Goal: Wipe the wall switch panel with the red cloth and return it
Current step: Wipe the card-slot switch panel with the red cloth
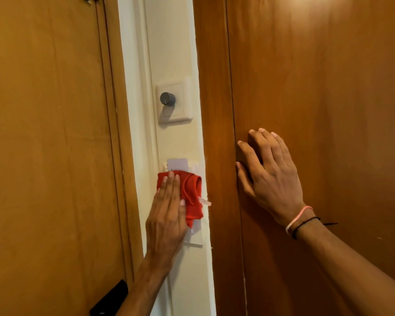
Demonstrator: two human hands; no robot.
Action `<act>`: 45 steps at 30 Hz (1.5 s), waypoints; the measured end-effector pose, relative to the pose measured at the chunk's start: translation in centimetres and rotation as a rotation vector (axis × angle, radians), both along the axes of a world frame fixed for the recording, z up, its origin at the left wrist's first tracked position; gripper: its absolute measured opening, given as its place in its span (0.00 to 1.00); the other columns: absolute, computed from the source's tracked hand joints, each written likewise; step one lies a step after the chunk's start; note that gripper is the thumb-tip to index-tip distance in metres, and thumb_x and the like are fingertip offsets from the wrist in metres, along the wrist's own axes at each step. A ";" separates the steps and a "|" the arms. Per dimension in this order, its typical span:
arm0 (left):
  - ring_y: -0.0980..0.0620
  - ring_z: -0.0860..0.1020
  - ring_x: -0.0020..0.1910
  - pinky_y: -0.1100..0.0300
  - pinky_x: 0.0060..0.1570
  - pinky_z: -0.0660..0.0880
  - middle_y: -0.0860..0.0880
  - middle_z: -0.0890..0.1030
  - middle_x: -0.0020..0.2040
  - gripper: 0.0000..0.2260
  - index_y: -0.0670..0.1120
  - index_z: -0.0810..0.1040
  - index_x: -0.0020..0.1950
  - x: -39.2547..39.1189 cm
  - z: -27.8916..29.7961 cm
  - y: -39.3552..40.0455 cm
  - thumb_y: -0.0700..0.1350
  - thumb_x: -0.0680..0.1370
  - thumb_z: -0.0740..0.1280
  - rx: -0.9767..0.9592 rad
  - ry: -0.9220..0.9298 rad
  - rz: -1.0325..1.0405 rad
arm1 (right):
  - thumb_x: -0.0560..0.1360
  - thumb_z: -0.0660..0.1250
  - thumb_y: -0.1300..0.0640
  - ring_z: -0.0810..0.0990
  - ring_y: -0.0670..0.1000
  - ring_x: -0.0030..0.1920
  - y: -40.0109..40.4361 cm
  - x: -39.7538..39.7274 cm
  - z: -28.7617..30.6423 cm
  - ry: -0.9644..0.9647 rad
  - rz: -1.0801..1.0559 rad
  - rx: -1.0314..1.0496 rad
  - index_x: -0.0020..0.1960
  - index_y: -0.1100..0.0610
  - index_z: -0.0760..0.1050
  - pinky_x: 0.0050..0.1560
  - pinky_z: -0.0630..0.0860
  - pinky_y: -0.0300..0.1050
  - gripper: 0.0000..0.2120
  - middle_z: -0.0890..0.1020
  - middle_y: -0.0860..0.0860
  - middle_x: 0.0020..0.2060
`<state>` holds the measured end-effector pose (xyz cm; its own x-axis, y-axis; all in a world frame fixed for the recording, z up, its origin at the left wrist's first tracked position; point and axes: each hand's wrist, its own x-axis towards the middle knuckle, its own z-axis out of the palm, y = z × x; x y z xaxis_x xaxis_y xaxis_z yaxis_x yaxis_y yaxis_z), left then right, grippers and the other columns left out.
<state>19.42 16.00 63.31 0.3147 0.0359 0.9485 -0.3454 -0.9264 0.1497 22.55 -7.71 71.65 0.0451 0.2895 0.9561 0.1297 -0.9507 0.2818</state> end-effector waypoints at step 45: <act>0.35 0.58 0.77 0.33 0.72 0.62 0.36 0.58 0.78 0.27 0.49 0.49 0.79 2.1 0.0 3.6 0.59 0.83 0.49 -0.230 0.089 -0.360 | 0.83 0.57 0.45 0.65 0.63 0.77 0.2 0.7 -0.5 -0.032 0.026 0.011 0.73 0.58 0.69 0.80 0.60 0.60 0.24 0.69 0.63 0.74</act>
